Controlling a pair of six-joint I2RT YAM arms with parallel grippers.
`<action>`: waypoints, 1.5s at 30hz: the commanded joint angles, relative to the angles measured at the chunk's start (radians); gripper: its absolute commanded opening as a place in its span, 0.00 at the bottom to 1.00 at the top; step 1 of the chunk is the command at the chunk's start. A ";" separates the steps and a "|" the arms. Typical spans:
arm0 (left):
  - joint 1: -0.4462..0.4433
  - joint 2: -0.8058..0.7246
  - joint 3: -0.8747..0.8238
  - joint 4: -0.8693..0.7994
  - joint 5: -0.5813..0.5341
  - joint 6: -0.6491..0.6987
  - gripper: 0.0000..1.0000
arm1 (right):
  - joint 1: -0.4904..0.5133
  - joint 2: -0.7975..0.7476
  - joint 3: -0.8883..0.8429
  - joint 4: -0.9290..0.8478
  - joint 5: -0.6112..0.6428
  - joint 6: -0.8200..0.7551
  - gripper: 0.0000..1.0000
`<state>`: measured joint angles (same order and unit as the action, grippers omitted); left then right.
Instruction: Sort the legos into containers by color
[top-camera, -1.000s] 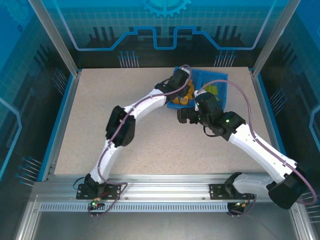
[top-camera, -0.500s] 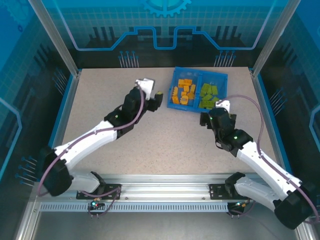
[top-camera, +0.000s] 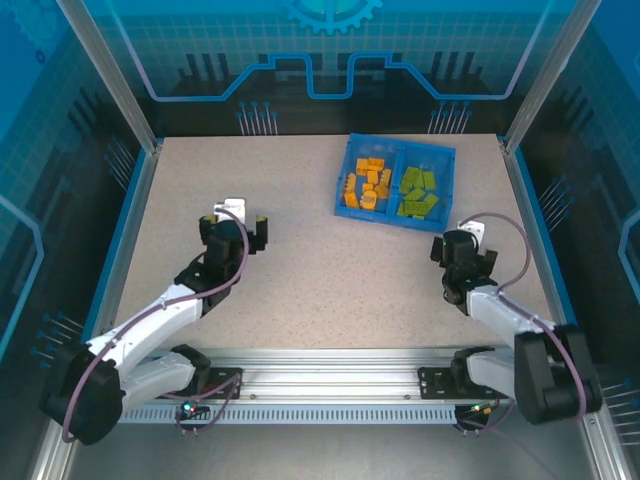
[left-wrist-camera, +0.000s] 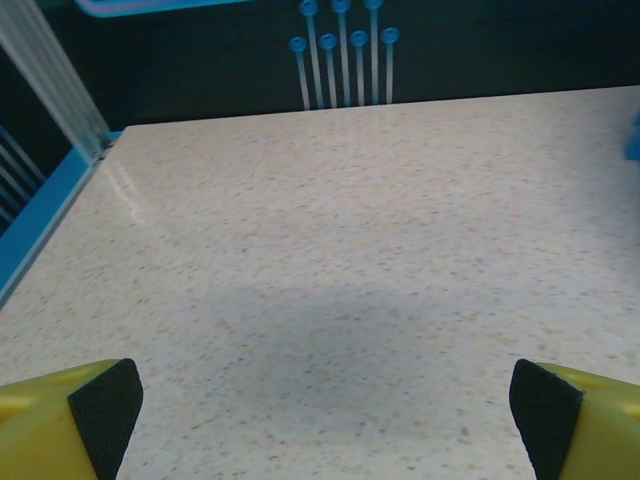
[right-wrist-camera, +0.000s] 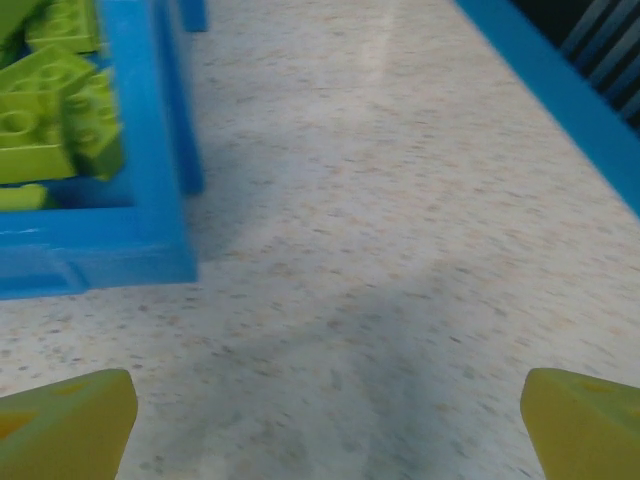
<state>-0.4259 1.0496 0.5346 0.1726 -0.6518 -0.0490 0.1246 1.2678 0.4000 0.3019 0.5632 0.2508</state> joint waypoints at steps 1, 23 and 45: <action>0.024 -0.018 -0.072 0.143 -0.009 0.046 0.99 | -0.010 0.103 0.077 0.228 -0.144 -0.146 0.99; 0.375 0.428 -0.083 0.521 0.443 0.038 0.99 | -0.030 0.235 0.002 0.508 -0.280 -0.207 1.00; 0.424 0.466 -0.121 0.617 0.589 0.043 0.99 | -0.025 0.237 0.006 0.505 -0.284 -0.214 1.00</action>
<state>-0.0036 1.5108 0.4099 0.7475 -0.0879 -0.0013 0.0910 1.4963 0.3958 0.7788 0.2825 0.0502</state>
